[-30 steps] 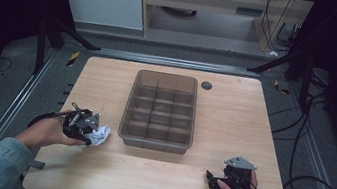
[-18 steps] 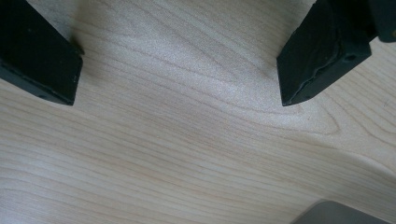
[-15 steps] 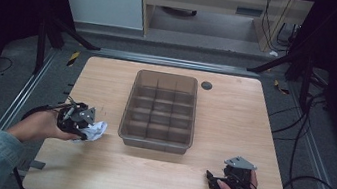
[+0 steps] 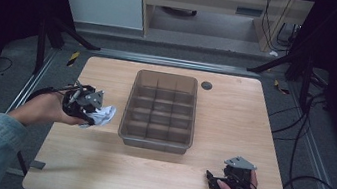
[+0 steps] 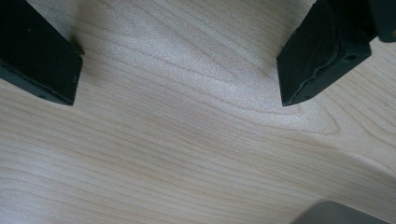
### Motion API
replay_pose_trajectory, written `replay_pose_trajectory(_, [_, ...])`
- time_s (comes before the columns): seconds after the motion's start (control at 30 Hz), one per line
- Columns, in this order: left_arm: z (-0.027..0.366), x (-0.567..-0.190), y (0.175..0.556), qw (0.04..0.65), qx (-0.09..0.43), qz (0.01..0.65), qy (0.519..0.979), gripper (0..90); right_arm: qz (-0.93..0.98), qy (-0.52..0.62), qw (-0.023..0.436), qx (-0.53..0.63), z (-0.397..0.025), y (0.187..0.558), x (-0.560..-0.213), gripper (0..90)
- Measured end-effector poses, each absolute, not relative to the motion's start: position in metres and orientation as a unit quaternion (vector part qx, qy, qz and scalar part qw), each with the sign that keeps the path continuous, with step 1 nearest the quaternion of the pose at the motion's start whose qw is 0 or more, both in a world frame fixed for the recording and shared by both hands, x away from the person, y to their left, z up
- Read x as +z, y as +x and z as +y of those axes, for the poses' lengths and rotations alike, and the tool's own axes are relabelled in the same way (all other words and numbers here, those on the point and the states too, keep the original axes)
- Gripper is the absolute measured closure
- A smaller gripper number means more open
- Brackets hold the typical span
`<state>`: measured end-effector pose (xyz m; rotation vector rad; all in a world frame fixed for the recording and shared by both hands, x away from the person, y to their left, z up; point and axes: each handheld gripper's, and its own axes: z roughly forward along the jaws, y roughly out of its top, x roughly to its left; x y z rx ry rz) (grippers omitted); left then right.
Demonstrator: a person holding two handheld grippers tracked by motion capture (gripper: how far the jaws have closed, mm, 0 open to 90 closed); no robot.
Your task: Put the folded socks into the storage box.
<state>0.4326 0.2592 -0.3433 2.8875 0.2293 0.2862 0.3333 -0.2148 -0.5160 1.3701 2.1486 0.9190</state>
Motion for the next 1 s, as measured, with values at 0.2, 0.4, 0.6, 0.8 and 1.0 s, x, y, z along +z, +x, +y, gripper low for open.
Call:
replay_pose_trajectory(0.2, [0.237, -0.333, 0.439, 0.111, 0.103, 0.06, 0.987, 67.6, 0.775, 0.494, 0.214, 0.331, -0.215, 0.333, -0.516, 0.3])
replay_pose_trajectory(0.4, [0.222, -0.331, 0.442, 0.118, 0.103, 0.052, 0.986, 67.6, 0.775, 0.494, 0.214, 0.331, -0.215, 0.333, -0.516, 0.3])
replay_pose_trajectory(0.6, [0.202, -0.335, 0.449, 0.107, 0.095, 0.044, 0.989, 67.4, 0.775, 0.494, 0.214, 0.331, -0.215, 0.333, -0.516, 0.3])
replay_pose_trajectory(0.8, [0.187, -0.337, 0.452, 0.109, 0.088, 0.037, 0.989, 67.4, 0.774, 0.495, 0.213, 0.332, -0.215, 0.333, -0.516, 0.3])
replay_pose_trajectory(1.0, [0.171, -0.341, 0.453, 0.098, 0.078, 0.024, 0.992, 67.2, 0.776, 0.492, 0.215, 0.331, -0.215, 0.333, -0.516, 0.3])
